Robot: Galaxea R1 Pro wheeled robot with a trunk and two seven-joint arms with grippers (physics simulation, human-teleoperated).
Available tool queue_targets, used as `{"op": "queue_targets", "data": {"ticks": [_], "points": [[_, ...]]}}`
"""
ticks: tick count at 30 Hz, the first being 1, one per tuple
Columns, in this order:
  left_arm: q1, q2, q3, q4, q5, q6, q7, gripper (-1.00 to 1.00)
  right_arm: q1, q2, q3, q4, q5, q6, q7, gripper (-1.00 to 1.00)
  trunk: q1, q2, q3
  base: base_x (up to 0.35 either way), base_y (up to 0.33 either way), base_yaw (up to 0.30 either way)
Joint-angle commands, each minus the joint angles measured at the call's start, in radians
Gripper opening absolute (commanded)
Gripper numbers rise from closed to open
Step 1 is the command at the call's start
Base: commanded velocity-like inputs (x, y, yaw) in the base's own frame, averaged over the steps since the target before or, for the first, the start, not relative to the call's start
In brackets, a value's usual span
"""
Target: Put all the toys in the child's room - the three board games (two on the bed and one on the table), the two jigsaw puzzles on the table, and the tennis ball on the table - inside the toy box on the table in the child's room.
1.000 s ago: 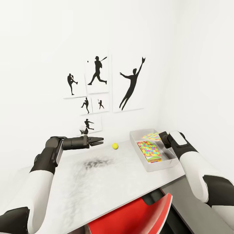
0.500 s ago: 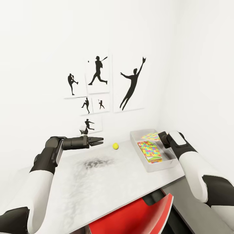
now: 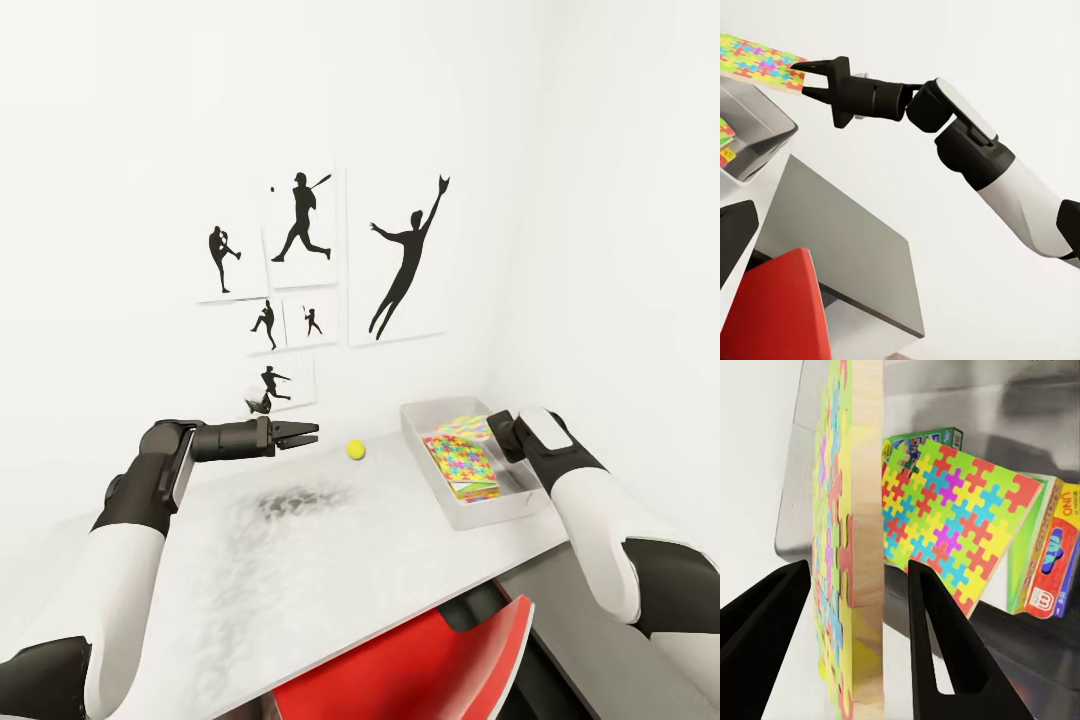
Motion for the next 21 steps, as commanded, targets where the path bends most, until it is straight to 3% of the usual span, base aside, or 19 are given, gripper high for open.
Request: {"op": "queue_targets", "data": {"ticks": [1,17,18,21], "points": [[-0.001,0.0,0.002,-0.001,-0.011,0.01,-0.009,1.0,-0.001,-0.001,-0.003,-0.001,-0.002,0.006,-0.003,-1.0,0.001,-0.002,-0.002,0.0,0.0,0.0],[-0.001,0.002,0.003,-0.001,-0.011,0.01,-0.009,1.0,-0.001,-0.002,-0.003,0.0,-0.004,0.007,0.001,-1.0,0.001,-0.002,-0.002,0.0,0.0,0.0],[-0.001,0.002,0.003,-0.001,-0.011,0.01,-0.009,1.0,-0.001,-0.002,-0.003,0.0,-0.004,0.007,0.001,1.0,0.001,-0.002,-0.002,0.0,0.0,0.0],[-0.001,0.002,0.003,-0.001,-0.011,0.01,-0.009,1.0,-0.001,-0.003,-0.003,0.0,-0.004,0.006,0.001,1.0,0.001,-0.002,-0.002,0.0,0.0,0.0]]}}
